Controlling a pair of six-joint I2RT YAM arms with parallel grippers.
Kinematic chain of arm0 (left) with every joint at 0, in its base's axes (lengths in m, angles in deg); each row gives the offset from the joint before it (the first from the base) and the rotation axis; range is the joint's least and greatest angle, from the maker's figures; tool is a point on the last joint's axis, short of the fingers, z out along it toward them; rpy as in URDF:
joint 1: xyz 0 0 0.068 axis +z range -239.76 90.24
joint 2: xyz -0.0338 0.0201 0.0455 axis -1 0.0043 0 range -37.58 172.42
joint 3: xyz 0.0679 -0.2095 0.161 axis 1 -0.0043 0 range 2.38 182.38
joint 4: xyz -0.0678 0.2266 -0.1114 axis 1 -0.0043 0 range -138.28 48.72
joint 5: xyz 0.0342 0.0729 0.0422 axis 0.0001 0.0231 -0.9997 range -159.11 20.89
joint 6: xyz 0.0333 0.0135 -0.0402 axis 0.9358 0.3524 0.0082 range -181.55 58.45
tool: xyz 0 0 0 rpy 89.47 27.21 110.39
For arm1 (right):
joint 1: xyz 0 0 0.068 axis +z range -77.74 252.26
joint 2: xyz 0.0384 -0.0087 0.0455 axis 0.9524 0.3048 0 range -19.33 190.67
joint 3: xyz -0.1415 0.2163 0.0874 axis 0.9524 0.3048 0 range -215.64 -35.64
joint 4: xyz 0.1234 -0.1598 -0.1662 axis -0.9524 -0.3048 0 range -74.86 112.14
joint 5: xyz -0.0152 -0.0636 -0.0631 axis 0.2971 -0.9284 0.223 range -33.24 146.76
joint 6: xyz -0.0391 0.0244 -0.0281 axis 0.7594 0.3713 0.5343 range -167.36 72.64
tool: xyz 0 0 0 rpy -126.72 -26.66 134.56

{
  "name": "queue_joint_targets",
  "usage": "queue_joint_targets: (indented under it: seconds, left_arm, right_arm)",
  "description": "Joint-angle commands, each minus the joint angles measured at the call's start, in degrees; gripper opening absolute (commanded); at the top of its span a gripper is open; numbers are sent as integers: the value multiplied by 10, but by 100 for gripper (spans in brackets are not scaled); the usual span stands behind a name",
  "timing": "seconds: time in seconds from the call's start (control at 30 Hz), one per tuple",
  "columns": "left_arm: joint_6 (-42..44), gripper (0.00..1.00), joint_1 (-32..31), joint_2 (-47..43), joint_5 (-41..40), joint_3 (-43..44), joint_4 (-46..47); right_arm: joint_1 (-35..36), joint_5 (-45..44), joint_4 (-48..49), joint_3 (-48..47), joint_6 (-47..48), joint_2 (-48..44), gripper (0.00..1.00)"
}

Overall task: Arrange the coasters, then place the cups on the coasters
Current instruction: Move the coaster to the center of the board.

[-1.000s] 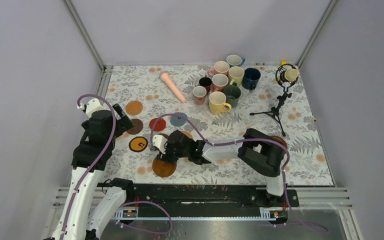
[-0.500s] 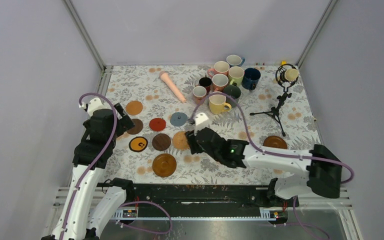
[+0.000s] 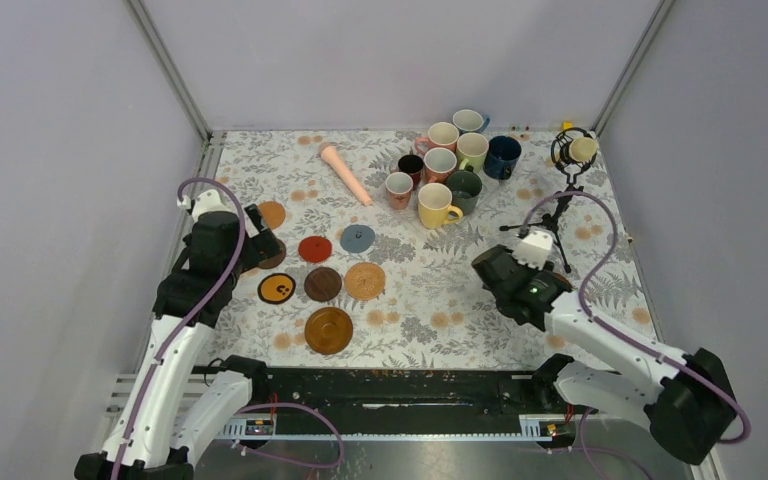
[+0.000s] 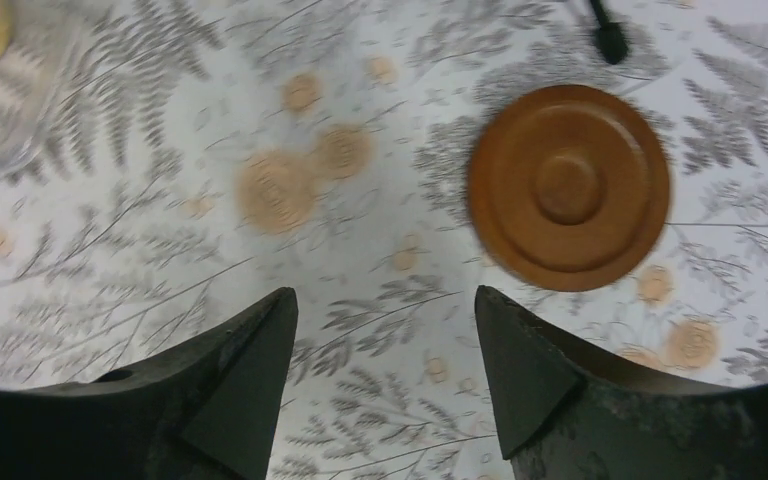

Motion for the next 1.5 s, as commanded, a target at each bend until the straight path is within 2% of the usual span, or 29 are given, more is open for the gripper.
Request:
queue_joint_targets:
  seconds: [0.0,0.1,0.27,0.47,0.67,0.93,1.23,1.33,1.47]
  left_arm:
    - [11,99,-2,-10,36,8,30]
    - [10,99,-8,6,34,9,26]
    - [14,99,-8,30,64,15,34]
    - [18,99,-8,6,64,3,33]
    - [15,99,-8,33,88,16,39]
    - [20,99,-10,-5,41,10,21]
    - [19,99,-11,-14,42,11,21]
    - [18,99,-11,-14,44,12,21]
    - [17,99,-11,-17,45,12,22]
  right_arm:
    - [-67,-42,-18,20,-5,-43,75]
    - [-129,-5,-8,25,14,-25,79]
    - [-214,82,44,34,30,7,78]
    - [-267,122,92,16,62,62,77]
    - [-304,173,128,6,72,129,75]
    - [-308,297,117,-5,69,145,64]
    - [-302,436,152,25,33,147,51]
    - [-268,489,168,32,24,151,49]
    - [-181,506,162,15,21,179,48]
